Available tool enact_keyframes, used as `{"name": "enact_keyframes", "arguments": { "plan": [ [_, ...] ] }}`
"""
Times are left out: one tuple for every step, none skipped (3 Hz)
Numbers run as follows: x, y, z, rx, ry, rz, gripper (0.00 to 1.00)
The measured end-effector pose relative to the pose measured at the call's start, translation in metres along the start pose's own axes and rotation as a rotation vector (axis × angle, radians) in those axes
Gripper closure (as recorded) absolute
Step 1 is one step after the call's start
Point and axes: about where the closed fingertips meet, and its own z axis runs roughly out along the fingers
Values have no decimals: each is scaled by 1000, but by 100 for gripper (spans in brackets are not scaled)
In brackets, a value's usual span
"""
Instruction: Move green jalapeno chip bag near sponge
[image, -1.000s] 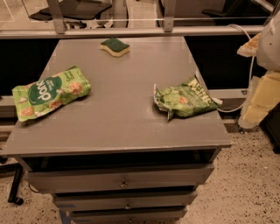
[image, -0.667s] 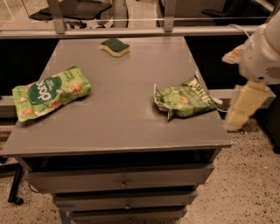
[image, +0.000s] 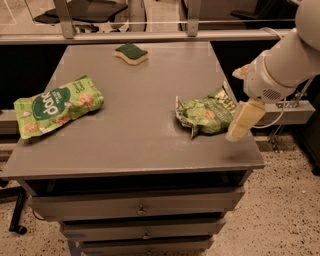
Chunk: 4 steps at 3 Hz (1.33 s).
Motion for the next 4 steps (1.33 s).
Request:
{"name": "enact_keyframes", "arguments": {
  "plan": [
    [4, -16, 26, 4, -27, 54, 0],
    [13, -24, 41, 7, -32, 101, 0],
    [19, -27, 51, 0, -38, 143, 17],
    [20, -29, 55, -4, -46, 170, 40]
  ]
}}
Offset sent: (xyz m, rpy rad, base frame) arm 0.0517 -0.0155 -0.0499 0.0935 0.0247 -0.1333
